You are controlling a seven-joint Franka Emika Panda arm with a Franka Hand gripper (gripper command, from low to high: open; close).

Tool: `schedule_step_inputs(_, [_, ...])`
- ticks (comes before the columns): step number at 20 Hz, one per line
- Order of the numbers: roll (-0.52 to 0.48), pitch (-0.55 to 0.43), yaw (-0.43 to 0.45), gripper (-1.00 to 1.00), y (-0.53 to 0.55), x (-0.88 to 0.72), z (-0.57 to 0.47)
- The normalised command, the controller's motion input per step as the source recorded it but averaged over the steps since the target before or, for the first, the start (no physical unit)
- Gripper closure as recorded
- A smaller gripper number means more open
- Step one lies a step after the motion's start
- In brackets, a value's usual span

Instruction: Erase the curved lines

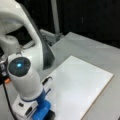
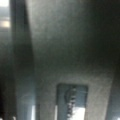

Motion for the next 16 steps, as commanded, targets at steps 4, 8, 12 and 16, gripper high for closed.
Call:
schedule_step_inputs(4, [0.175, -0.095, -0.032, 1.00, -0.13, 0.05, -0.07])
schedule_step_inputs(8, [0.140, -0.088, -0.028, -1.00, -0.10, 0.01, -0.10])
schedule_step_inputs(12, [0.113, -0.094, -0.004, -1.00, -0.08, 0.00, -0.08])
schedule_step_inputs(16, [0.101, -0.093, 0.002, -1.00, -0.10, 0.00, -0.03])
